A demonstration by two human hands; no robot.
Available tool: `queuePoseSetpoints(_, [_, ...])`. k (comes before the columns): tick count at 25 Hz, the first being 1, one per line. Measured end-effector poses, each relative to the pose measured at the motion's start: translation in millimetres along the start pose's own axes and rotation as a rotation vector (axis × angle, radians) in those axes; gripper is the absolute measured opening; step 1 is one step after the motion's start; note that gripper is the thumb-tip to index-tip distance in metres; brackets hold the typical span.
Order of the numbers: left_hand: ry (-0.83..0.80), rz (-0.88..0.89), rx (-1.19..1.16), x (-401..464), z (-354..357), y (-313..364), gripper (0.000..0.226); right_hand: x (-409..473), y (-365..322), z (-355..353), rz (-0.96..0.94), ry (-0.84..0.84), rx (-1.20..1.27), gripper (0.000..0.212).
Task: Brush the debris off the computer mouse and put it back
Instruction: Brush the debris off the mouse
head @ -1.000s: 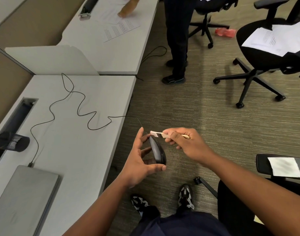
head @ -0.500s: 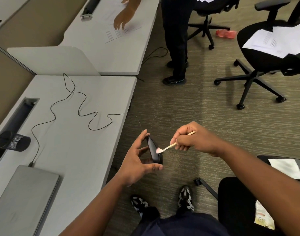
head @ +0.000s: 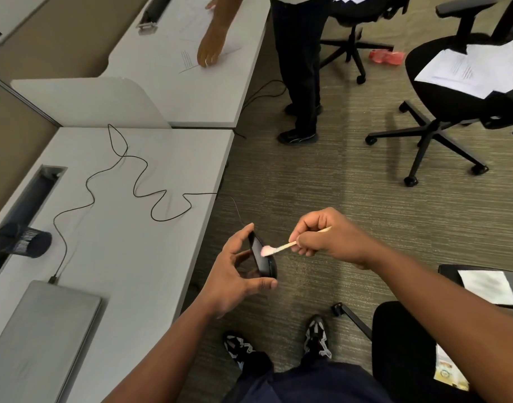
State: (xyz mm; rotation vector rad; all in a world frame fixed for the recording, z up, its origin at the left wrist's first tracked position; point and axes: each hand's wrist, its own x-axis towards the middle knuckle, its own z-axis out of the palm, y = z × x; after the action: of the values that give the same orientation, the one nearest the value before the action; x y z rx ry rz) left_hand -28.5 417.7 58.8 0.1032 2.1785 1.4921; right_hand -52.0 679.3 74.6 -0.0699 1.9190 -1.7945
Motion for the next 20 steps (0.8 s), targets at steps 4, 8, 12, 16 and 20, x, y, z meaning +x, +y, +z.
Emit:
queuePoseSetpoints(4, [0.025, 0.015, -0.033, 1.1, -0.2, -1.2, 0.114, -7.5, -4.0, -4.1, 0.015, -0.101, -0.087, 0.031])
queuePoseSetpoints(8, [0.021, 0.029, -0.016, 1.6, -0.1, 0.8, 0.106, -6.8, -3.8, -4.6, -0.061, 0.040, 0.046, 0.021])
queuePoseSetpoints(12, [0.028, 0.050, 0.018, 1.9, 1.5, 1.8, 0.104, -6.7, 1.0, 2.9, -0.052, 0.014, 0.037, 0.015])
queuePoseSetpoints(16, [0.060, 0.063, 0.016, 2.1, -0.4, -2.8, 0.104, -9.8, 0.9, -3.1, -0.017, -0.076, -0.029, 0.012])
queuePoseSetpoints(20, [0.047, 0.062, 0.003, 2.2, -2.9, -5.7, 0.106, -12.7, -1.6, -9.7, 0.009, -0.123, -0.074, 0.014])
